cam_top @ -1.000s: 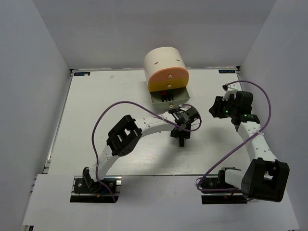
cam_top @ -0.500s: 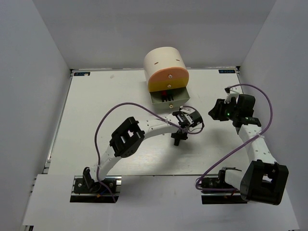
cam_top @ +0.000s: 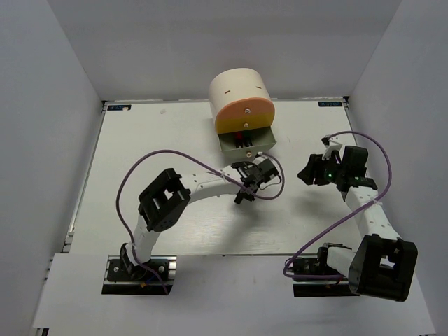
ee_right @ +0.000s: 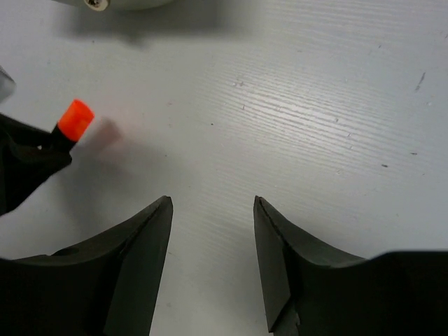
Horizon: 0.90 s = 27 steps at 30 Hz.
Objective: Sort the stationery into containers
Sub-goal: Pick up the pen from the center of the board, then place the pen in the drawer.
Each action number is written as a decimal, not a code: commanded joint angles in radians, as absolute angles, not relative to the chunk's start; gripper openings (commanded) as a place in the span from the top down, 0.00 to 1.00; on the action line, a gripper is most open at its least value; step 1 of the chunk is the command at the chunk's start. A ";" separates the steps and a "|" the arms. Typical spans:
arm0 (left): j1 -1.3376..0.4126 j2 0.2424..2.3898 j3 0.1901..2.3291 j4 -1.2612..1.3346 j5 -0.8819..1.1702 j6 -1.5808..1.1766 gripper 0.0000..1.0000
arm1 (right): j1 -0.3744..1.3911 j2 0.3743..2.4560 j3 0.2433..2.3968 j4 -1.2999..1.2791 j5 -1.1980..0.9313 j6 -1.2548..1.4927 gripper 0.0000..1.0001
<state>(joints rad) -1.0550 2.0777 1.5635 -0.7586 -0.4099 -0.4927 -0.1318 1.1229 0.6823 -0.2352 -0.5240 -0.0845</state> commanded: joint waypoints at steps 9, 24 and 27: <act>-0.982 1.899 1.591 -0.431 -0.405 0.162 1.00 | -0.138 1.097 0.647 -0.232 -0.641 -0.189 0.46; -0.873 1.946 1.643 -0.072 -0.420 0.503 0.95 | -0.135 1.077 0.624 -0.248 -0.703 -0.265 0.44; -0.853 1.976 1.666 -0.061 -0.420 0.534 0.90 | -0.135 1.068 0.615 -0.249 -0.709 -0.279 0.41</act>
